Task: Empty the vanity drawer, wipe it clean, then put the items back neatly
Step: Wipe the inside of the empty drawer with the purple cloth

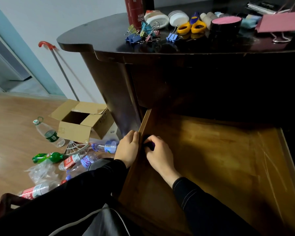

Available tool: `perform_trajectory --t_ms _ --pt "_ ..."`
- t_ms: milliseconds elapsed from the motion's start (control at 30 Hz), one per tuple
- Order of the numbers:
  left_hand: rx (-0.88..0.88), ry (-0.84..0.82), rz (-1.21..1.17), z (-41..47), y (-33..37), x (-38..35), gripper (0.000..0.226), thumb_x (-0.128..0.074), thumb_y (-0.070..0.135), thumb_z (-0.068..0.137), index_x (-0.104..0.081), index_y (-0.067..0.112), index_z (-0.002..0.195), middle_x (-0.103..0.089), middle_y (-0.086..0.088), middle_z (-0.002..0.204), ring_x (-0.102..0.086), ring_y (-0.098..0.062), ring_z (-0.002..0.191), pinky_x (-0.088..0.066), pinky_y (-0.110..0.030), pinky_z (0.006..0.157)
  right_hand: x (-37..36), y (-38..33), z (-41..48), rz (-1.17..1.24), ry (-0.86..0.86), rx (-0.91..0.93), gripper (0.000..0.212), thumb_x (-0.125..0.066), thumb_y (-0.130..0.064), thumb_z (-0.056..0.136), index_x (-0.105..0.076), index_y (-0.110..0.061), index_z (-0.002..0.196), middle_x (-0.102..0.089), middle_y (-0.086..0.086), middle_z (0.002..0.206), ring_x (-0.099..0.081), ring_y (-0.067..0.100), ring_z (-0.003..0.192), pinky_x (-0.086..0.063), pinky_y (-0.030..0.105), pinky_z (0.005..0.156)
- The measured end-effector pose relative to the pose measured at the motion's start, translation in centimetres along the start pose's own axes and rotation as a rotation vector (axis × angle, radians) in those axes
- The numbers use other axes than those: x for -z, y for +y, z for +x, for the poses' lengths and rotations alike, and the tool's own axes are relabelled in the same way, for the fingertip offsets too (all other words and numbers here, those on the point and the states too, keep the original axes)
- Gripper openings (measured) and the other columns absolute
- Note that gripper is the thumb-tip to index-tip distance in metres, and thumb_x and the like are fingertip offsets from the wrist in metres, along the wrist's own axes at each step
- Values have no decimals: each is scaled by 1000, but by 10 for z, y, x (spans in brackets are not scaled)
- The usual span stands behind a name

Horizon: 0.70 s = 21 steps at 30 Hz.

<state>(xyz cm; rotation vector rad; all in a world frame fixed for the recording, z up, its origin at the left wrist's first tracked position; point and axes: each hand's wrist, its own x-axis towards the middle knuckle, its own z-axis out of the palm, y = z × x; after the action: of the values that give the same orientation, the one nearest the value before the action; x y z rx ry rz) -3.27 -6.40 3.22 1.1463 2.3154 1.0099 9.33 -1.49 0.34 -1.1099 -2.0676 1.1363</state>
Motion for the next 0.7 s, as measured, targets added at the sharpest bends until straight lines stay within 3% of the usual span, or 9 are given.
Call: perform_trajectory --t_ms 133,200,333,433,533,633,700 --pt "-9 0 -3 -1 0 1 31 -36 36 106 -58 19 92 -64 -5 93 -59 -24 92 -43 -39 85 5 13 2 -106 -264 -143 26 -63 -18 94 -67 -30 116 -69 -7 120 -64 19 112 -53 33 91" --pt "1 0 -1 -1 0 0 31 -36 37 106 -59 20 95 -65 -4 95 -59 -22 93 -43 -37 85 10 8 9 -80 -236 -127 25 -63 -21 93 -68 -32 115 -69 -10 116 -65 17 106 -54 32 86" --pt "29 11 -13 -1 1 0 30 -36 37 106 -59 23 94 -63 2 92 -58 -14 88 -39 -34 81 11 -5 12 140 -48 -41 11 -66 -26 90 -66 -36 94 -66 -16 101 -62 7 92 -57 29 75" --pt "20 -4 -19 -1 0 1 30 -35 38 106 -59 24 95 -63 2 94 -58 -13 90 -38 -33 82 8 1 5 160 -124 -70 14 -64 -22 92 -66 -33 98 -67 -13 105 -63 10 96 -58 38 83" --pt "17 -5 -28 -2 0 1 30 -34 38 106 -59 24 93 -63 2 94 -58 -14 92 -38 -33 82 12 3 5 21 -252 -121 18 -63 -20 92 -67 -32 106 -68 -11 107 -64 14 96 -58 39 86" --pt "33 17 -34 -1 0 0 29 -36 36 106 -60 23 94 -62 4 93 -57 -14 91 -37 -32 82 17 -7 7 71 -144 -26 14 -66 -25 88 -65 -38 91 -66 -18 97 -62 6 88 -60 35 77" --pt "45 8 -40 0 0 0 30 -35 36 106 -61 23 99 -63 3 97 -57 -9 90 -39 -31 81 17 -12 6 144 -80 24 18 -68 -26 88 -62 -43 87 -65 -17 102 -61 6 91 -60 30 76"
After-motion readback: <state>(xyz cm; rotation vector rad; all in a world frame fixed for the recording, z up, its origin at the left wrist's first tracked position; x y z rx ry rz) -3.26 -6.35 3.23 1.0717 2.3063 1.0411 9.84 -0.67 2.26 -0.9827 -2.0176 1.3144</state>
